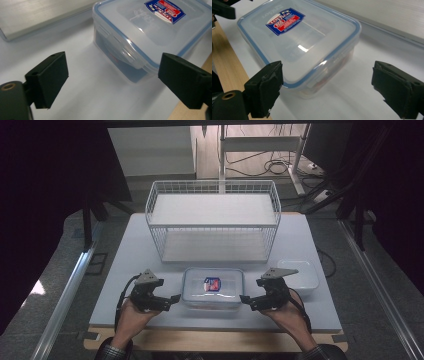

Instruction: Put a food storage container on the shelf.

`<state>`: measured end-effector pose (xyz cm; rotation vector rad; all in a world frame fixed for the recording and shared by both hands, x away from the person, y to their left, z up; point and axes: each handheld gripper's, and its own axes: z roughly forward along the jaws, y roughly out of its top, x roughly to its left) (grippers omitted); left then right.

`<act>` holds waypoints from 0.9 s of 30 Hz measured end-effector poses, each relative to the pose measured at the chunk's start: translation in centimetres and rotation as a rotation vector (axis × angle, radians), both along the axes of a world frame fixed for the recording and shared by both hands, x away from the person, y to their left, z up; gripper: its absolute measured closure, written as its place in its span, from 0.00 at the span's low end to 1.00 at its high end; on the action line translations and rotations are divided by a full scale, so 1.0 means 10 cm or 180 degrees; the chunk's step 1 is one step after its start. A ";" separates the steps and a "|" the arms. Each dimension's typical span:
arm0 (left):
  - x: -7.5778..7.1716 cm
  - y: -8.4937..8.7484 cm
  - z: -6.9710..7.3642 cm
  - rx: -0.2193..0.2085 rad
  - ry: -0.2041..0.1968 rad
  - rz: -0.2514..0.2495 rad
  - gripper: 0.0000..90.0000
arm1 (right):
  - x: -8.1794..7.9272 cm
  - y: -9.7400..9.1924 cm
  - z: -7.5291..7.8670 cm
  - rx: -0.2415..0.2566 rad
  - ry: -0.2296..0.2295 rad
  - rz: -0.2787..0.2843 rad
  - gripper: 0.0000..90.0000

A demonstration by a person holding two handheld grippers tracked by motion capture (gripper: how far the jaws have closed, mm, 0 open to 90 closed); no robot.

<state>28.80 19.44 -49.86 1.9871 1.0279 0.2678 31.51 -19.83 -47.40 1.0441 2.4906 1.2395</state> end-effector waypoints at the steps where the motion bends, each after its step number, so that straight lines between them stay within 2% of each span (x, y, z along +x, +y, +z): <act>1: 0.02 -0.01 0.01 -0.0021 0.0004 -0.0023 0.11 | 0.02 0.02 0.01 -0.0017 0.0015 0.0016 0.14; 7: 0.20 -0.08 0.01 -0.0070 0.0108 -0.0138 0.10 | 0.10 0.07 0.01 -0.0011 0.0085 0.0026 0.16; 11: 0.34 -0.13 -0.05 -0.0138 0.0257 -0.0201 0.08 | 0.20 0.11 -0.03 0.0044 0.0245 0.0031 0.16; 14: 0.42 -0.12 -0.12 -0.0343 0.0439 -0.0296 0.07 | 0.27 0.13 -0.09 0.0073 0.0403 0.0050 0.15; 15: 0.45 -0.12 -0.16 -0.0469 0.0547 -0.0375 0.06 | 0.32 0.13 -0.13 0.0158 0.0524 0.0061 0.14; 16: 0.45 -0.12 -0.16 -0.0469 0.0547 -0.0375 0.06 | 0.32 0.13 -0.13 0.0158 0.0524 0.0061 0.14; 17: 0.47 -0.12 -0.18 -0.0546 0.0626 -0.0434 0.06 | 0.33 0.13 -0.14 0.0198 0.0580 0.0060 0.14; 18: 0.48 -0.13 -0.20 -0.0589 0.0683 -0.0500 0.06 | 0.36 0.13 -0.17 0.0288 0.0736 0.0070 0.14; 19: 0.49 -0.15 -0.22 -0.0648 0.0756 -0.0554 0.06 | 0.36 0.13 -0.17 0.0288 0.0736 0.0070 0.14; 21: 0.52 -0.19 -0.26 -0.0754 0.0892 -0.0647 0.06 | 0.38 0.13 -0.21 0.0397 0.0929 0.0089 0.14; 23: 0.54 -0.22 -0.28 -0.0803 0.0992 -0.0726 0.08 | 0.40 0.15 -0.26 0.0478 0.1119 0.0139 0.14; 25: 0.55 -0.23 -0.28 -0.0802 0.1054 -0.0717 0.06 | 0.41 0.18 -0.29 0.0512 0.1195 0.0145 0.11; 27: 0.55 -0.21 -0.27 -0.0813 0.1079 -0.0703 0.08 | 0.42 0.17 -0.30 0.0533 0.1238 0.0133 0.13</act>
